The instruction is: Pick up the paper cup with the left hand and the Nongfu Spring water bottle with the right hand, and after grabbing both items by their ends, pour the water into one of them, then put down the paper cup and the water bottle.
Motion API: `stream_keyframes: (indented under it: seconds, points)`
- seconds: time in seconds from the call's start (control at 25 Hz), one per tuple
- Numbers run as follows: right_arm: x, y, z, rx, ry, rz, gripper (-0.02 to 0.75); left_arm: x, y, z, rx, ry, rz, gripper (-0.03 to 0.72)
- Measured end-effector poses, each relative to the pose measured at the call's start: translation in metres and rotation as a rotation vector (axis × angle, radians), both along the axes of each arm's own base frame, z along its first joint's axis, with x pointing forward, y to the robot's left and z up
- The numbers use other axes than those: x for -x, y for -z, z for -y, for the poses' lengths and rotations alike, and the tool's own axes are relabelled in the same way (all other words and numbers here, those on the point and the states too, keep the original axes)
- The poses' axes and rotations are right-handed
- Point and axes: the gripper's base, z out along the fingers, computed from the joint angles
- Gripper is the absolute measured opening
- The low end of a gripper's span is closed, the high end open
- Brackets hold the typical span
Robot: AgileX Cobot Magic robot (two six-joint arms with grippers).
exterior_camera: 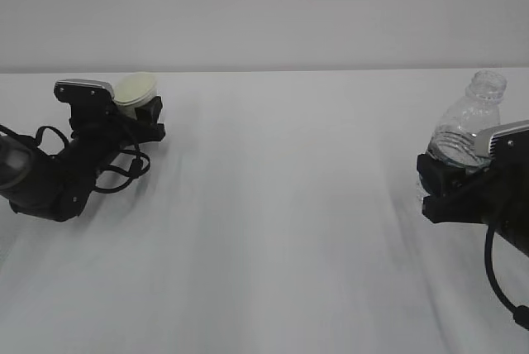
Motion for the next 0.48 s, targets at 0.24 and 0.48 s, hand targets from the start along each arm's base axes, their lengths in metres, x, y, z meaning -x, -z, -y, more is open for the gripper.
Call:
stream_keyframes:
  seconds: [0.24, 0.48]
  points:
    - [0.0, 0.0, 0.0, 0.0, 0.0, 0.0, 0.42, 0.012, -0.001, -0.002, -0.003, 0.005, -0.017, 0.471]
    - [0.0, 0.0, 0.0, 0.0, 0.0, 0.0, 0.42, 0.033, -0.017, -0.002, -0.029, 0.055, -0.045, 0.465]
